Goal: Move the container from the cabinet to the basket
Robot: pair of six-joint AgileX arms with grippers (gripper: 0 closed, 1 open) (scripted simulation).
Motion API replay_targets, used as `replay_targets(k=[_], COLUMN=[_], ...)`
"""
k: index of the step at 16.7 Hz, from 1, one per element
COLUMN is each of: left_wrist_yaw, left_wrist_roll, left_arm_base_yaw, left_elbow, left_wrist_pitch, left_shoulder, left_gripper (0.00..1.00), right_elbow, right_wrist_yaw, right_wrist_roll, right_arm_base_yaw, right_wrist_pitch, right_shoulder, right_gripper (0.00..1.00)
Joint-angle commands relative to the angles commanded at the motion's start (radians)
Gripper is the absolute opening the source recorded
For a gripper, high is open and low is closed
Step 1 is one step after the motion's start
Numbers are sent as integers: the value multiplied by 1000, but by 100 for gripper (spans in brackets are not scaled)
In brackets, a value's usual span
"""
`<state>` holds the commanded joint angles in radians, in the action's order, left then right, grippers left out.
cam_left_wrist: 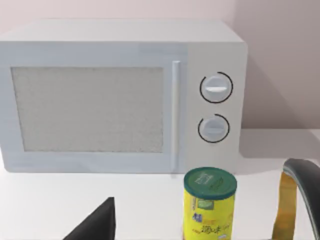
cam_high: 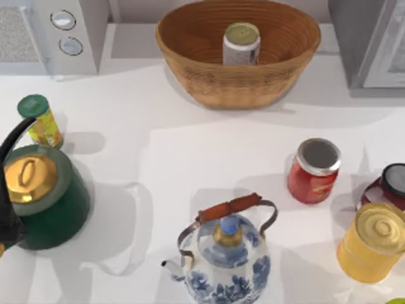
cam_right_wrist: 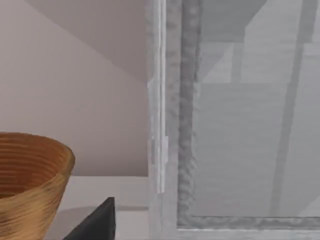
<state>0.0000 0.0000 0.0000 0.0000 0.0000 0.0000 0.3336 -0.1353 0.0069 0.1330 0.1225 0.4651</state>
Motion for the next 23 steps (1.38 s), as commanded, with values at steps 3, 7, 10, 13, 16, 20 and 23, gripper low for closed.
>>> replay_targets(k=[3, 7, 10, 13, 16, 20, 23], left_wrist_yaw=[0, 0, 0, 0, 0, 0, 0], left_wrist_roll=[0, 0, 0, 0, 0, 0, 0], left_arm_base_yaw=[0, 0, 0, 0, 0, 0, 0], left_elbow=[0, 0, 0, 0, 0, 0, 0], left_wrist_pitch=[0, 0, 0, 0, 0, 0, 0], left_shoulder=[0, 0, 0, 0, 0, 0, 0], left_gripper=[100, 100, 100, 100, 100, 100, 100], right_elbow=[-178, -311, -334, -334, -329, -293, -238], right_wrist_yaw=[67, 125, 135, 135, 144, 262, 401], right_wrist_roll=[-3, -6, -7, -7, -6, -3, 2], right_arm_base_yaw=[-64, -121, -133, -133, -138, -240, -379], right_wrist_pitch=[-66, -118, -123, -123, -112, 14, 186], right_shoulder=[-242, -430, -465, -465, -451, -305, -85], right_gripper=[100, 100, 100, 100, 100, 100, 100])
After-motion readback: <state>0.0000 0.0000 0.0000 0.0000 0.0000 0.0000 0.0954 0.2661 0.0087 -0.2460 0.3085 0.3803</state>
